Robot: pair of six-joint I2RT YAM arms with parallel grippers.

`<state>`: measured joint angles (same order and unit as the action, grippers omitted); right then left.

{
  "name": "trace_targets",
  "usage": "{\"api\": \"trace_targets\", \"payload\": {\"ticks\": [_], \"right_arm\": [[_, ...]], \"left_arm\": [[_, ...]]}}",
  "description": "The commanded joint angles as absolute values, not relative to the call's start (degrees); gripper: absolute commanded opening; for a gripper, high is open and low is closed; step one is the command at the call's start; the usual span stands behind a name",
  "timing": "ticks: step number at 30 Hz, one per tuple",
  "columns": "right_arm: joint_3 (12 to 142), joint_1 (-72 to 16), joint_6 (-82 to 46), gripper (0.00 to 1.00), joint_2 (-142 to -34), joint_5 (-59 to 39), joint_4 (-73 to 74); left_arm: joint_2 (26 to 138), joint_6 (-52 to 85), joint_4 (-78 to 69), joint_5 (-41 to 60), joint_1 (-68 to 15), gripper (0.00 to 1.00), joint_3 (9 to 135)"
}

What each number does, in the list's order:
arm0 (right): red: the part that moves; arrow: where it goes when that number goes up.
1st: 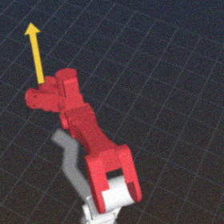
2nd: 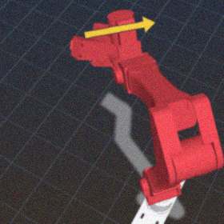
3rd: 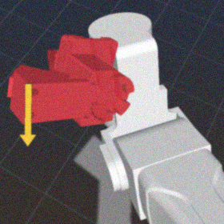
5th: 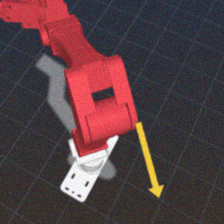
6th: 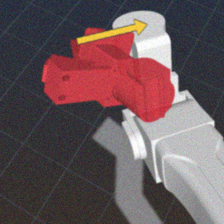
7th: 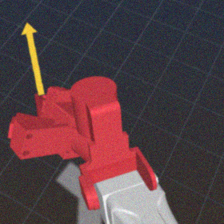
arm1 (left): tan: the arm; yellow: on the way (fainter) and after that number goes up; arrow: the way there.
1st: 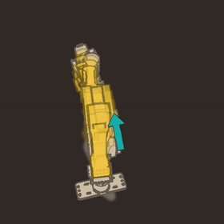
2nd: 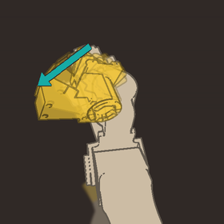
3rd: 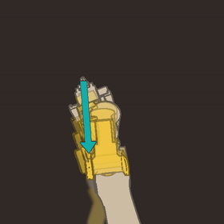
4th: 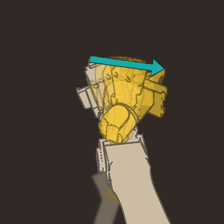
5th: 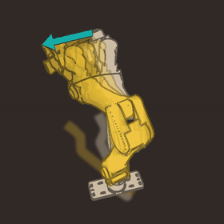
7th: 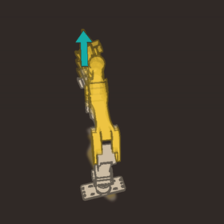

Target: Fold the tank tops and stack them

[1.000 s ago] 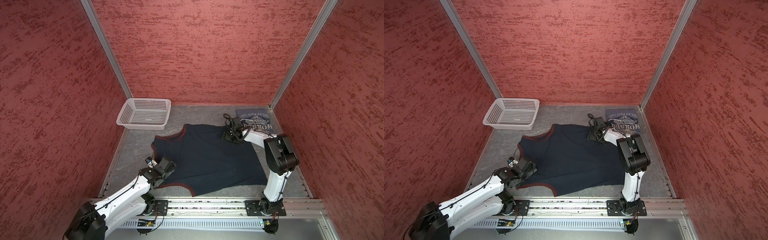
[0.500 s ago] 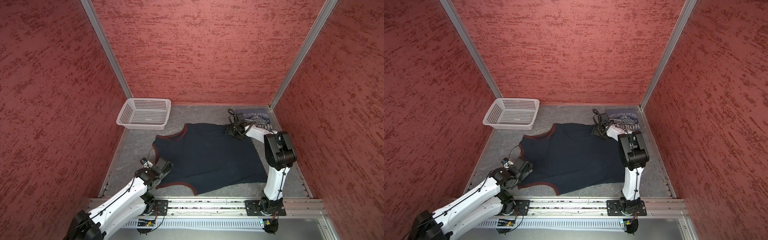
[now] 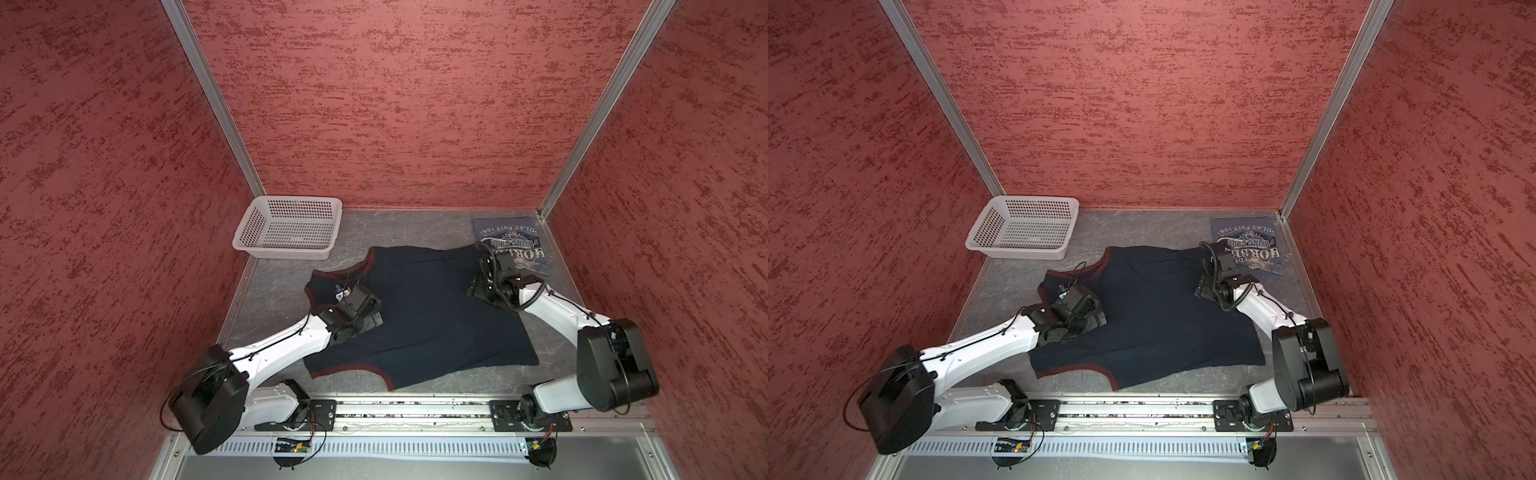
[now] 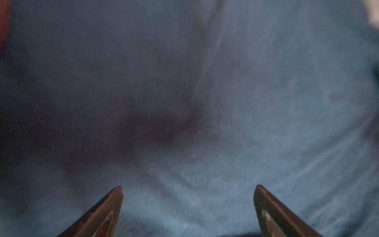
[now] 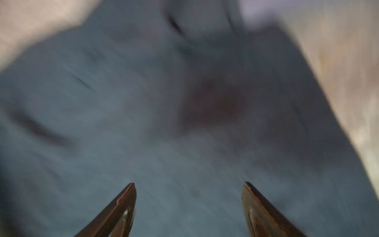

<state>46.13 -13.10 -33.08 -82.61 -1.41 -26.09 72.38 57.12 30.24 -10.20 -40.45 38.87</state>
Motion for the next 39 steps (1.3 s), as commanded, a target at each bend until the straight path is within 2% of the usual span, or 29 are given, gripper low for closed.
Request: {"api": "trace_targets", "payload": {"ticks": [1,11,17,22,25,28,32,39], "right_arm": [[40.9,-14.0,-37.7,0.82,-78.8,-1.6,-26.7],[31.6,-24.2,-47.8,0.81,-76.7,-1.2,-26.1],[29.4,-33.0,-54.4,0.81,-75.7,-2.3,-25.0],[32.1,-35.7,-54.4,0.81,-72.5,-2.5,-26.2],[38.9,-35.2,-49.2,0.81,-70.6,3.9,-32.6],[46.1,-30.8,-41.9,0.80,-70.8,8.9,-36.0],[52.4,-21.8,-33.2,0.78,-74.6,5.7,-30.9],[65.6,-11.9,-26.4,0.76,-90.1,0.5,-26.8]], "left_arm": [[74.9,56.1,24.6,-6.3,-39.1,1.00,37.2],[73.6,52.5,24.0,-5.5,-28.6,1.00,29.0],[66.1,51.9,28.1,-7.4,-21.5,1.00,24.8],[60.1,51.3,27.9,-6.0,-17.3,1.00,23.7],[62.5,46.5,29.1,-5.4,-17.3,1.00,30.2],[67.9,41.1,30.9,-4.5,-19.0,1.00,40.0],[78.9,36.2,33.1,-6.2,-22.5,0.99,54.0],[99.4,32.2,37.2,-9.6,-23.6,0.95,75.9]]}}
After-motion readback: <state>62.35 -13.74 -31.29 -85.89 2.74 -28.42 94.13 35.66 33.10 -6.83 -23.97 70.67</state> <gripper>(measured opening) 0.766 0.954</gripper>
